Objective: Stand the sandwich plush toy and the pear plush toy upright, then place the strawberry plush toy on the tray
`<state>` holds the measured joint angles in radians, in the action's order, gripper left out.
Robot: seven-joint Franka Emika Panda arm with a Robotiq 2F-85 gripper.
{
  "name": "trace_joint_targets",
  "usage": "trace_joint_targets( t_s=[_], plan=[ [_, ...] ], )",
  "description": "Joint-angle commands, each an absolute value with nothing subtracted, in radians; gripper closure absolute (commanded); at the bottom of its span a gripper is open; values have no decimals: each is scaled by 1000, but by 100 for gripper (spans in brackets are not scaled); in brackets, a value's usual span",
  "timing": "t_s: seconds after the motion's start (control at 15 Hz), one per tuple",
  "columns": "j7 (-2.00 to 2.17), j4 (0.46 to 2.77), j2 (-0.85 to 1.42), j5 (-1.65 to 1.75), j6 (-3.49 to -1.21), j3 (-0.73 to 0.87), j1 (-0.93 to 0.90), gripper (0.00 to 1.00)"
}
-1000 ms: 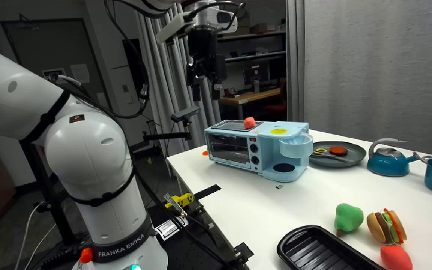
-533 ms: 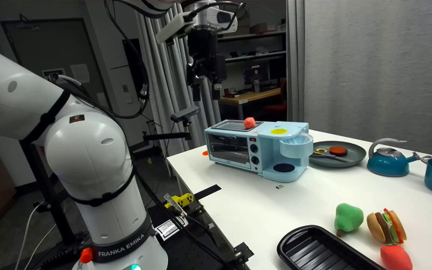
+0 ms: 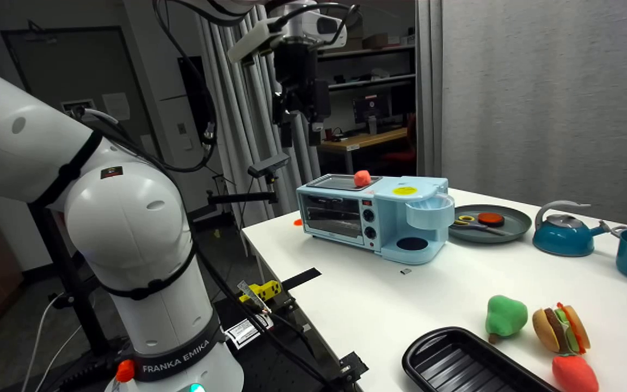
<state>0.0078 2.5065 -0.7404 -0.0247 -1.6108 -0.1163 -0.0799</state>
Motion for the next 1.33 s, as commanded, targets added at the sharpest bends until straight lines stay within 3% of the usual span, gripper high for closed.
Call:
trace_joint_targets(
  t_s=[0.0, 0.67, 1.27],
  plan=[
    [-1, 2478, -683, -9, -1638, -83, -68, 0],
    [12, 2419, -462, 25, -1900, 12, 28, 0],
    [9, 2436, -460, 26, -1901, 13, 24, 0]
  ],
)
